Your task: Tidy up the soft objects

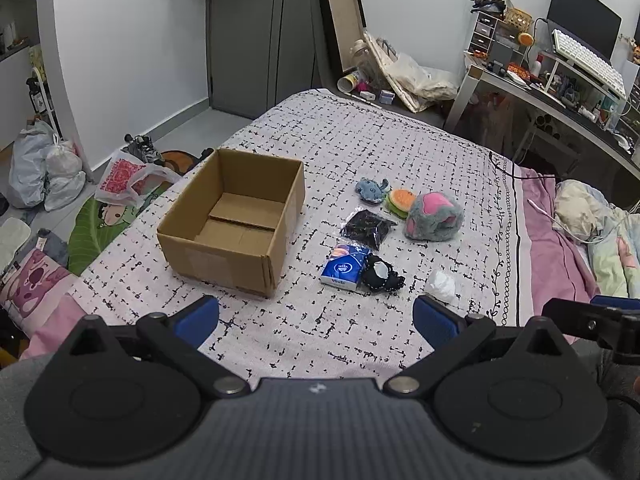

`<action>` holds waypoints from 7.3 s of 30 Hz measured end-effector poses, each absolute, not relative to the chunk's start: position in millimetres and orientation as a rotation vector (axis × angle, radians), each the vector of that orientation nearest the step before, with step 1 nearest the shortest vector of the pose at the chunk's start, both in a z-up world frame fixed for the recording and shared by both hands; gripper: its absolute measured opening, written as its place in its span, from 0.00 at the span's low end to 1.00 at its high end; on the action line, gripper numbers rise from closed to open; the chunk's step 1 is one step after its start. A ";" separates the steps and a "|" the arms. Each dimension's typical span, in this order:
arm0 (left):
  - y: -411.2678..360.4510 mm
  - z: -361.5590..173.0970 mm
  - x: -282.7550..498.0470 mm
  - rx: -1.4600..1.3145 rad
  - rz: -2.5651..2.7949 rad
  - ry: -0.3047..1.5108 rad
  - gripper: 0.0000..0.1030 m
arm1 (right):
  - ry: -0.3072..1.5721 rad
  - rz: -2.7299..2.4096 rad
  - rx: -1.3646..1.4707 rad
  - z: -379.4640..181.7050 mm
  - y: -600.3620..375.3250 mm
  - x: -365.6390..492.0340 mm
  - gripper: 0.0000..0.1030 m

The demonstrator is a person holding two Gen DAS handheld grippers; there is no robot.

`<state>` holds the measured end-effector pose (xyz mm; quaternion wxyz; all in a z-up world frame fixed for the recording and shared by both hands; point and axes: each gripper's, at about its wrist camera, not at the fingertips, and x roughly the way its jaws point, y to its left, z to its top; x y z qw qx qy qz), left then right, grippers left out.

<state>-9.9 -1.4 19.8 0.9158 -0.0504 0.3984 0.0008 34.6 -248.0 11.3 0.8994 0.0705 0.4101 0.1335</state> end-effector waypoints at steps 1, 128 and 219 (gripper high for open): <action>-1.5 19.6 -10.3 -0.104 0.001 0.820 0.99 | 0.847 0.276 0.145 11.5 -248.2 33.8 1.00; -84.9 -117.8 185.0 -0.064 -0.152 1.080 0.59 | 1.124 0.159 0.656 -152.3 -314.6 205.3 0.74; 81.4 -79.4 220.3 -0.279 -0.057 0.730 0.29 | 0.778 0.293 0.469 -71.0 -132.7 255.2 0.40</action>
